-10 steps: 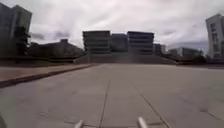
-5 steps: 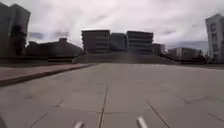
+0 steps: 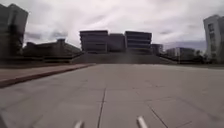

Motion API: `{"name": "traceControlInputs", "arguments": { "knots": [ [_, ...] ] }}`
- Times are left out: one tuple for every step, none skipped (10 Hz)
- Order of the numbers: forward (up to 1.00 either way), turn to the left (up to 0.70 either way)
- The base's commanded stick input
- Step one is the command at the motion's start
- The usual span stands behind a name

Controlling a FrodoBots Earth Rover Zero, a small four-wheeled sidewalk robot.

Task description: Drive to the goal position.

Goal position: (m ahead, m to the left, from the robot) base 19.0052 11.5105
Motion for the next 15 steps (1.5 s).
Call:
{"name": "traceControlInputs", "arguments": {
  "knots": [
    [1.0,0.0],
    [1.0,0.0],
    [1.0,0.0],
    [1.0,0.0],
    [1.0,0.0],
    [1.0,0.0],
    [1.0,0.0],
    [1.0,0.0],
    [1.0,0.0],
    [1.0,0.0],
    [1.0,0.04],
    [1.0,0.26],
    [1.0,0.35],
    [1.0,0.36],
    [1.0,0.22]
  ]
}}
